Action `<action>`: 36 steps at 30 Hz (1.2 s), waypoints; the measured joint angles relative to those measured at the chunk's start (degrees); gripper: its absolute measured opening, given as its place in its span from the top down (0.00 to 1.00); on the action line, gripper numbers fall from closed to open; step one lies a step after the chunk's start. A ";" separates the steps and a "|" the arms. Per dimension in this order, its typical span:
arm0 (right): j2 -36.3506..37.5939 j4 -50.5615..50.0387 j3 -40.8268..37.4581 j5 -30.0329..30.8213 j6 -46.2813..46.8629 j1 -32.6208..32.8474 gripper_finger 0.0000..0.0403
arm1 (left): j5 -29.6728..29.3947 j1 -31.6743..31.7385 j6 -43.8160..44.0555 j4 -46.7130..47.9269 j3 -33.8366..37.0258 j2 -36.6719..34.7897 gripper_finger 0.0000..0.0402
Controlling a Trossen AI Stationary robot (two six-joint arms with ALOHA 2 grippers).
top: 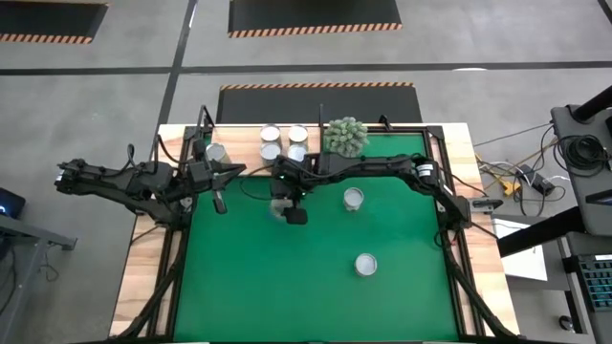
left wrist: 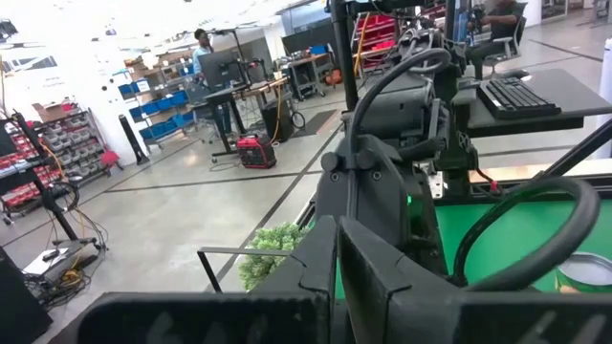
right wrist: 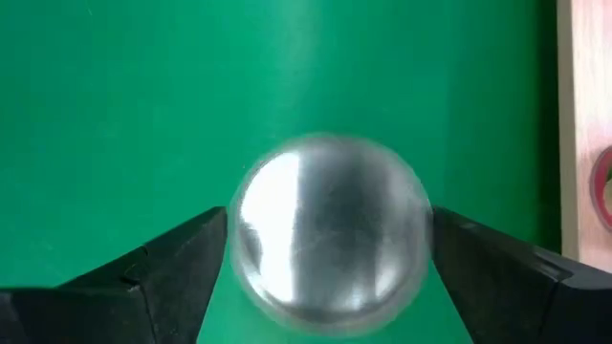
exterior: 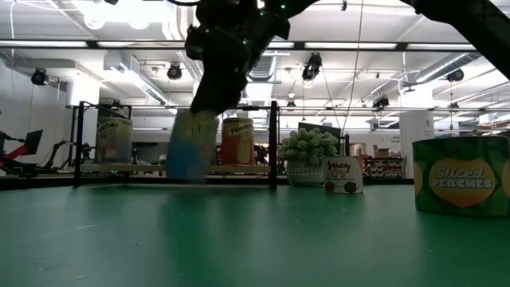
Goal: Pick and place cans onto a shelf
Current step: Put the canned cherries on the shelf
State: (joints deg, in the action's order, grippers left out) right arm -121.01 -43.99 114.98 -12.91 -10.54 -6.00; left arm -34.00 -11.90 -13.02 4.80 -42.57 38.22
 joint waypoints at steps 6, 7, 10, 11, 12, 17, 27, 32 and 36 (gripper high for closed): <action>0.00 0.74 -0.41 0.01 0.49 0.00 0.12 | 0.00 0.00 0.00 0.11 0.00 0.00 1.00; 0.00 0.61 -0.33 0.01 0.46 0.00 0.13 | 0.00 0.00 0.00 0.11 0.00 0.00 1.00; 0.03 -0.35 0.90 0.02 0.54 0.00 0.14 | 0.00 0.00 0.00 0.11 0.00 0.00 1.00; 0.10 -1.34 1.51 0.02 0.52 0.00 0.14 | 0.00 0.00 0.02 0.18 0.00 0.00 1.00; 0.35 -2.65 2.23 0.00 0.48 0.02 0.14 | 0.00 0.00 0.12 0.41 0.00 0.00 1.00; 3.51 -8.87 2.71 0.01 0.47 0.48 0.17 | 0.02 0.00 1.76 3.44 -0.02 0.24 1.00; 16.43 -5.33 -14.25 4.40 3.72 4.51 0.19 | 0.07 0.00 5.18 8.69 -0.02 5.64 1.00; 27.12 8.51 -29.78 8.84 5.54 6.34 0.19 | 0.09 0.00 6.60 8.64 -0.02 10.65 1.00; 35.77 22.31 -41.11 10.05 4.59 6.91 0.19 | 0.20 0.00 9.94 8.80 -0.35 14.78 0.99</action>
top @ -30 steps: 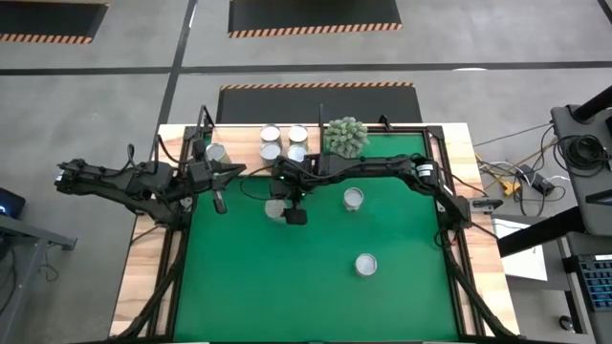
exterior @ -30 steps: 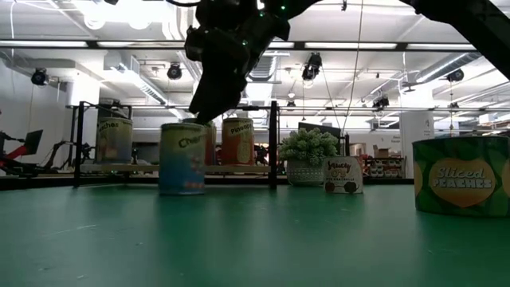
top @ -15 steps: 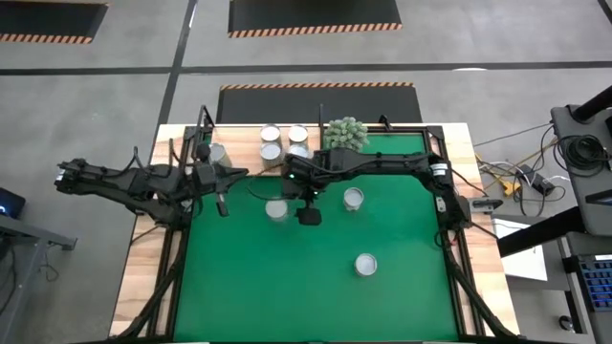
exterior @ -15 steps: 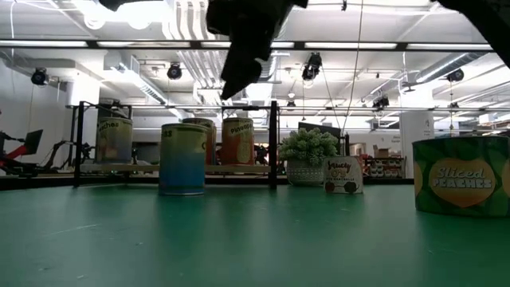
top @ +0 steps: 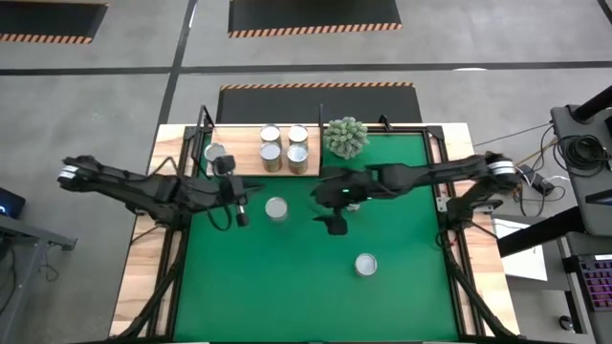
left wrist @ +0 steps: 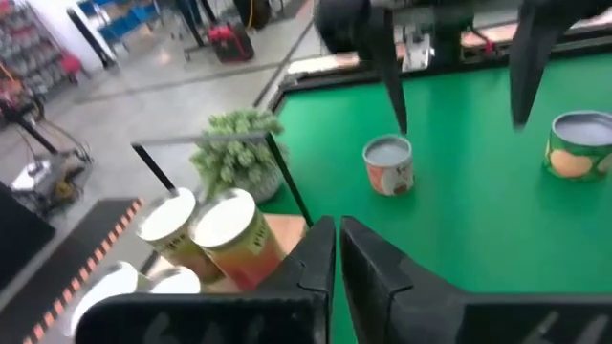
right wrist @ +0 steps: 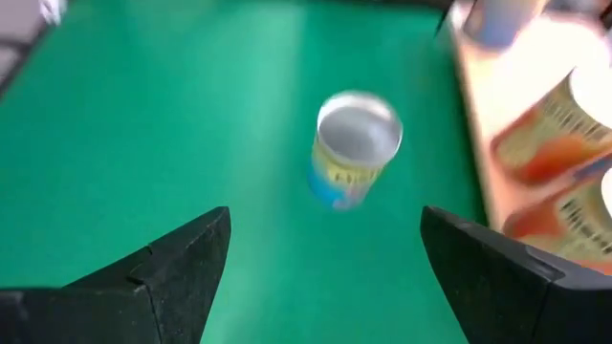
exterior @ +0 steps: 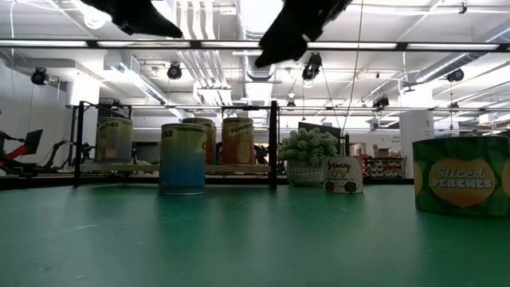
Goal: Pick and place cans onto a shelf
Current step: Put the canned cherries on the shelf
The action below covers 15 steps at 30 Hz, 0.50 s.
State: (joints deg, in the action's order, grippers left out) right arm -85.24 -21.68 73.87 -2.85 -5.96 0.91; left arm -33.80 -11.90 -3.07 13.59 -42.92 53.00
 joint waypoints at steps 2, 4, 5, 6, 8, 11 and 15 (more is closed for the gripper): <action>3.82 5.88 -4.83 -0.01 -1.21 0.02 0.19 | 0.32 0.00 2.49 0.55 -0.92 2.07 0.95; 7.21 11.47 -8.97 0.03 -2.85 -0.02 0.19 | 2.60 0.02 6.40 2.60 -1.60 4.02 0.89; 8.80 13.87 -10.87 0.03 -3.69 -0.03 0.19 | 4.28 0.02 8.47 3.45 -1.68 5.06 0.85; 10.33 16.02 -12.49 0.08 -4.59 -0.05 0.19 | 5.95 0.01 10.16 4.37 -1.68 6.14 0.81; 13.06 19.30 -15.06 0.07 -6.71 -0.05 0.19 | 8.83 0.00 13.30 6.08 -1.68 8.47 0.71; 16.40 22.02 -17.36 0.03 -9.58 -0.05 0.19 | 9.36 0.04 17.31 6.92 -1.68 12.35 0.54; 19.47 22.44 -18.50 0.02 -11.08 -0.05 0.19 | 8.93 0.17 20.36 6.85 -3.17 18.07 0.32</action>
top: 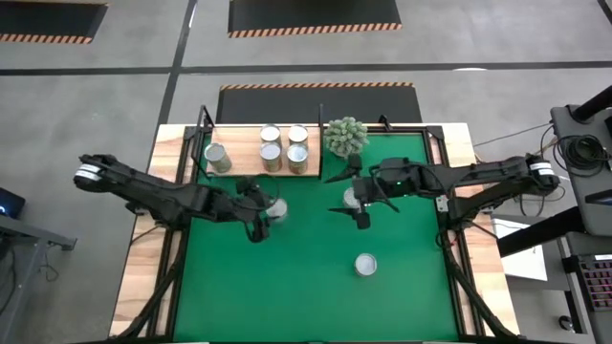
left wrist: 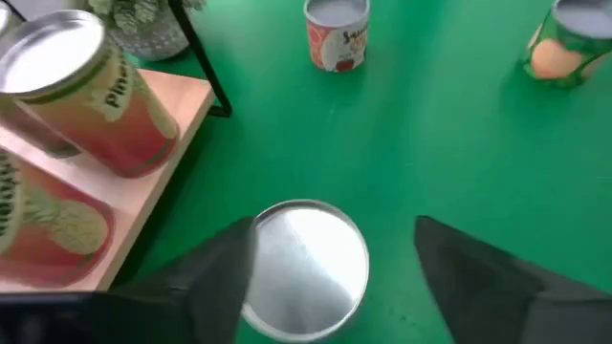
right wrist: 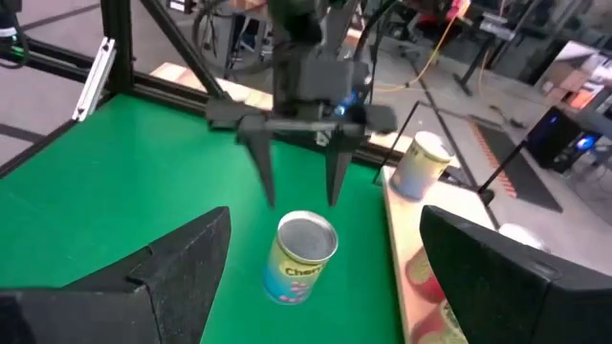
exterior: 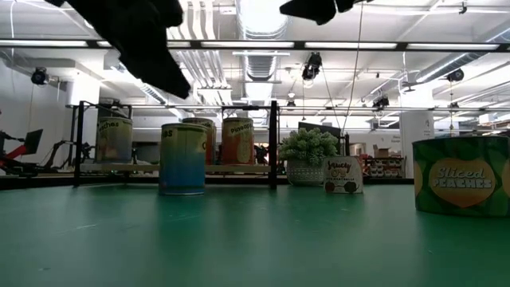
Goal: Pick and place cans onto a shelf
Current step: Put the canned cherries on the shelf
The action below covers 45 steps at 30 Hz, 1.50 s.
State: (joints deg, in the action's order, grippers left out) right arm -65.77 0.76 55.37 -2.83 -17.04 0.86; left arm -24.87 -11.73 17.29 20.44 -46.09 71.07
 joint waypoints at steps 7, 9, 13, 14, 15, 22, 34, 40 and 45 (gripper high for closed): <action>1.78 -0.97 -2.20 0.00 -1.62 0.00 0.19 | -0.10 0.84 0.13 4.64 -5.81 8.50 0.09; 2.07 -0.83 -2.19 -0.02 -1.69 0.00 0.19 | -0.12 1.41 0.13 5.24 -6.90 10.30 0.07; 2.09 -1.38 -2.18 -0.02 -1.99 0.00 0.19 | -0.09 2.94 0.90 7.63 -7.95 12.99 0.06; 2.03 -1.70 -2.18 -0.02 -2.01 0.00 0.19 | -0.09 3.31 1.18 7.97 -7.96 13.31 0.07; 2.03 -1.87 -2.18 -0.04 -2.01 0.00 0.19 | -0.08 3.68 1.39 8.03 -7.86 13.58 0.07; 2.03 -2.20 -2.18 -0.02 -2.01 0.00 0.19 | -0.06 4.72 3.23 9.65 -7.54 13.42 0.08; 2.03 -3.00 -2.18 -0.04 -2.03 0.00 0.19 | 0.42 4.72 6.68 9.09 -5.72 13.24 0.12; 2.03 -3.02 -2.16 -0.04 -2.05 0.00 0.19 | 0.41 4.72 7.66 8.98 -5.72 13.22 0.24; 2.03 -3.05 -2.16 -0.04 -2.05 0.00 0.19 | 0.36 4.72 8.37 8.90 -5.68 13.22 0.25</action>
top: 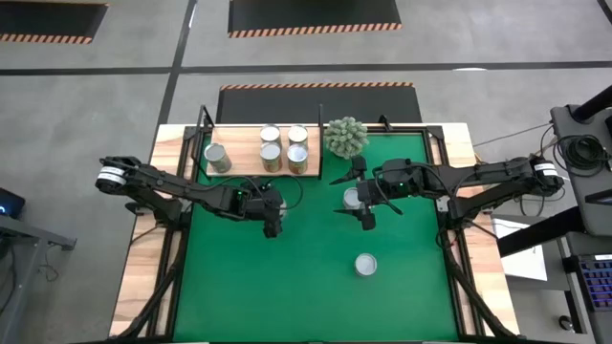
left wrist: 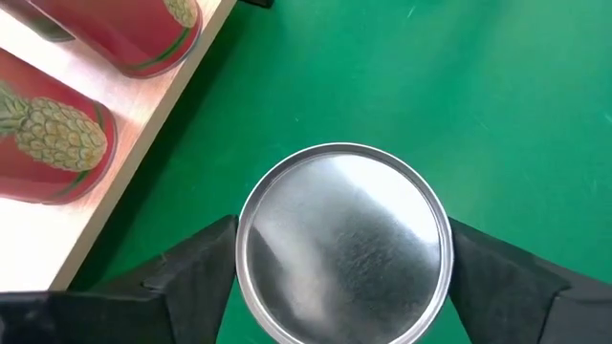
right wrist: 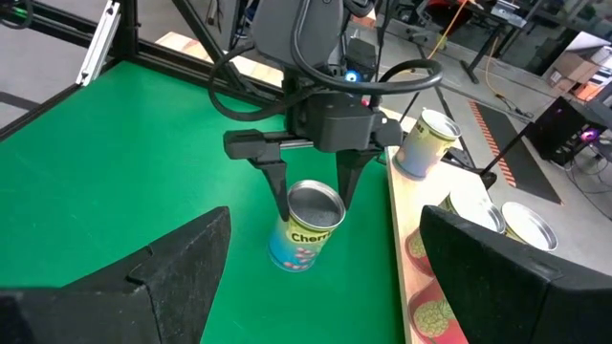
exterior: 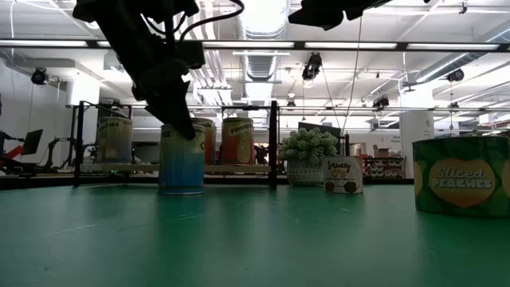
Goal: Pick and place cans onto a shelf
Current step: Put the canned cherries on the shelf
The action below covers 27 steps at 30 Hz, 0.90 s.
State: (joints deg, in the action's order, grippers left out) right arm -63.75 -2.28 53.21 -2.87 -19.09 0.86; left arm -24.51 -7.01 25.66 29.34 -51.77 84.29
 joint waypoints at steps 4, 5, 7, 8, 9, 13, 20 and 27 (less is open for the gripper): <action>0.00 -0.09 0.00 0.02 0.00 0.00 0.19 | -0.20 0.00 1.59 0.17 -0.10 -0.26 0.21; 0.00 -0.20 0.02 0.02 0.00 0.00 0.19 | -0.20 0.00 1.92 0.44 -0.52 -0.49 0.21; -0.02 -0.42 0.02 0.02 0.00 -0.02 0.19 | -0.24 0.00 2.09 0.73 -1.86 -1.50 0.22; -0.02 -0.44 0.02 0.02 0.00 -0.02 0.19 | -0.32 0.00 2.06 1.44 -2.75 -2.28 0.22; -0.02 -0.44 0.02 0.02 0.00 -0.02 0.19 | -0.76 0.00 1.98 2.68 -3.75 -3.03 0.22; -0.02 -0.44 0.02 0.02 -0.07 -0.02 0.19 | -6.96 0.12 2.19 11.69 -8.62 -6.87 0.22; -0.02 -0.42 0.02 0.02 -0.22 -0.02 0.19 | -19.15 4.48 5.07 26.84 -16.75 -14.83 0.22; -0.02 -0.39 0.04 0.01 -0.31 -0.02 0.19 | -21.52 15.95 0.00 27.79 -18.21 -21.57 0.22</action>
State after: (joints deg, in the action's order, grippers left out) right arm -63.77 -2.68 53.25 -2.86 -19.41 0.84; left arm -46.03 8.94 25.66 57.13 -69.98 62.72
